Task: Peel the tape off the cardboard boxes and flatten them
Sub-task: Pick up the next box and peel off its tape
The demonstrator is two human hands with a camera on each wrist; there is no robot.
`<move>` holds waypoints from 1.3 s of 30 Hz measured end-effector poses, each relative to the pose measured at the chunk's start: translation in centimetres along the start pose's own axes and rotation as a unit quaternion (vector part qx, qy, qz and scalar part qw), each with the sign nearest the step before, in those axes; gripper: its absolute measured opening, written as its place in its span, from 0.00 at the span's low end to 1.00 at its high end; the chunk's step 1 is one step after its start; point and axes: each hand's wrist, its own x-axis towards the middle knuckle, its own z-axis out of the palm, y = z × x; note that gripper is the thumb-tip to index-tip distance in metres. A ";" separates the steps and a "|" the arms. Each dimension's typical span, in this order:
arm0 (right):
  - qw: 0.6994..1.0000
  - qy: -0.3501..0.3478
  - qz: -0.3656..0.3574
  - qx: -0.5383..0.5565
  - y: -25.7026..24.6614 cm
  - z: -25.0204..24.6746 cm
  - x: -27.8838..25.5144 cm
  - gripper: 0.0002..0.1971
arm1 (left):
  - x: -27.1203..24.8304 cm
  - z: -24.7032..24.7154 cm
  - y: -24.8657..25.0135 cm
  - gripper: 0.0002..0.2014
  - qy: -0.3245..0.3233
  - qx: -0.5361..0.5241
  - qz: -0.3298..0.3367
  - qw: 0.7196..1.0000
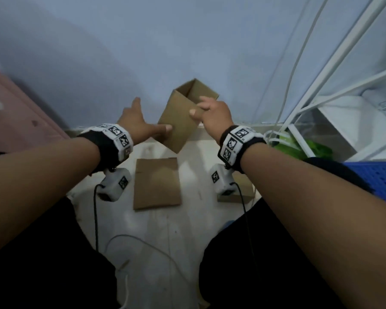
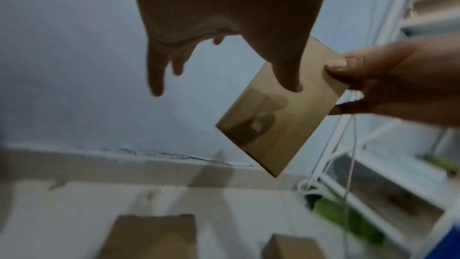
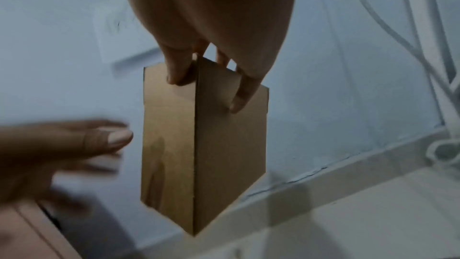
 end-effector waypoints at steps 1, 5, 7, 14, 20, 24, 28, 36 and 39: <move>0.998 -0.009 0.009 0.069 -0.9 0.1 -0.1 0.08 | -0.5 -0.9 -0.3 0.66 -0.014 -0.028 -0.054 0.998; 0.970 -0.050 0.044 0.232 -3.8 1.4 -0.4 0.06 | -1.3 -3.8 -1.8 0.67 -0.080 -0.202 -0.130 0.967; 0.973 -0.080 0.054 0.208 -4.1 2.9 -0.2 0.05 | -0.8 -4.8 -2.5 0.54 -0.007 -0.290 -0.098 0.952; 0.976 -0.149 0.070 0.140 -2.2 8.1 -0.7 0.13 | -0.3 -5.8 -5.2 0.34 0.122 -0.133 -0.019 0.983; 0.961 -0.143 0.107 0.211 -2.1 9.9 -1.2 0.11 | -1.2 -4.8 -5.2 0.46 0.145 -0.113 -0.007 0.983; 0.958 -0.134 0.108 0.229 -2.4 10.4 -1.5 0.11 | -1.5 -5.3 -4.4 0.44 0.160 -0.102 -0.001 0.982; 0.958 -0.128 0.106 0.235 -2.4 10.0 -1.9 0.11 | -2.0 -5.4 -3.7 0.41 0.161 -0.088 -0.001 0.983; 0.959 -0.111 0.101 0.238 -2.7 8.8 -3.3 0.09 | -3.1 -5.1 -2.1 0.43 0.155 -0.077 -0.013 0.985; 0.961 -0.104 0.106 0.235 -2.7 8.5 -3.5 0.09 | -3.4 -4.8 -1.7 0.39 0.158 -0.087 -0.024 0.983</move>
